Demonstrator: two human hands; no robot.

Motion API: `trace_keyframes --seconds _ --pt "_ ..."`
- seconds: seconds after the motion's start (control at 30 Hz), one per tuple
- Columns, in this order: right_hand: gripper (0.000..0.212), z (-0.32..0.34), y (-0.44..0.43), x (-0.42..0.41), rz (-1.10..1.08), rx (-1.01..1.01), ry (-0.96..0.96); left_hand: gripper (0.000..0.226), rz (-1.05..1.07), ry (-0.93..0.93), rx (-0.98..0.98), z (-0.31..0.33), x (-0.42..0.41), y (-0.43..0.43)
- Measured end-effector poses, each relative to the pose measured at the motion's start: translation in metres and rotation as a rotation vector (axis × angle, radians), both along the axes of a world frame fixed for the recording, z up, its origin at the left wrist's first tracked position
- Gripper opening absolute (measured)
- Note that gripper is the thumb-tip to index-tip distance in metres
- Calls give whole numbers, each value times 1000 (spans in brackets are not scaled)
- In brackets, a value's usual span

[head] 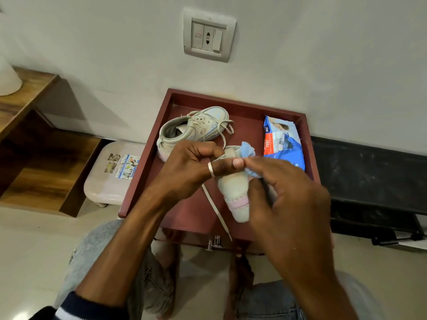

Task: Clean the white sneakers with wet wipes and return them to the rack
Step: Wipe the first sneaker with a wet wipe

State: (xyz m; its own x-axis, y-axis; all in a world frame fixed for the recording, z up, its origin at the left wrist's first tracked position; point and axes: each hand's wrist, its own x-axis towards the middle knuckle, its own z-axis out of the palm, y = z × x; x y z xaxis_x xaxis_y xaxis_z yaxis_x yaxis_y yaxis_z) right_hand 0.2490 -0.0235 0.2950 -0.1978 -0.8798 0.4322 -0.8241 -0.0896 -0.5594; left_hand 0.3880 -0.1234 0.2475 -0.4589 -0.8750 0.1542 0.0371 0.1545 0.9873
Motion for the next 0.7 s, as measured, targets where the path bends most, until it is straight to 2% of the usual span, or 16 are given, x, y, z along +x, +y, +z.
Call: trace_keyframes --seconds 0.07,0.1,0.23,0.37,0.47,0.57,0.63,0.7 --pt "33 -3 10 12 -18 -55 218 24 -6 12 15 1 -1 1" --pt "37 -4 14 15 6 -32 255 24 -9 9 15 2 0 1" --pt "37 -5 21 11 63 -15 234 37 -13 0 33 4 0 4" --pt "20 -23 31 31 8 -102 402 50 22 26 51 9 -2 7" --pt "23 -39 34 41 81 -80 482 56 50 53 74 11 -4 8" --pt "21 -22 32 28 135 -159 353 55 100 81 85 13 -4 6" --pt "18 -2 30 10 71 -244 273 46 118 78 84 14 -4 6" --pt "21 6 24 -8 -16 -249 165 42 122 63 83 16 -5 6"
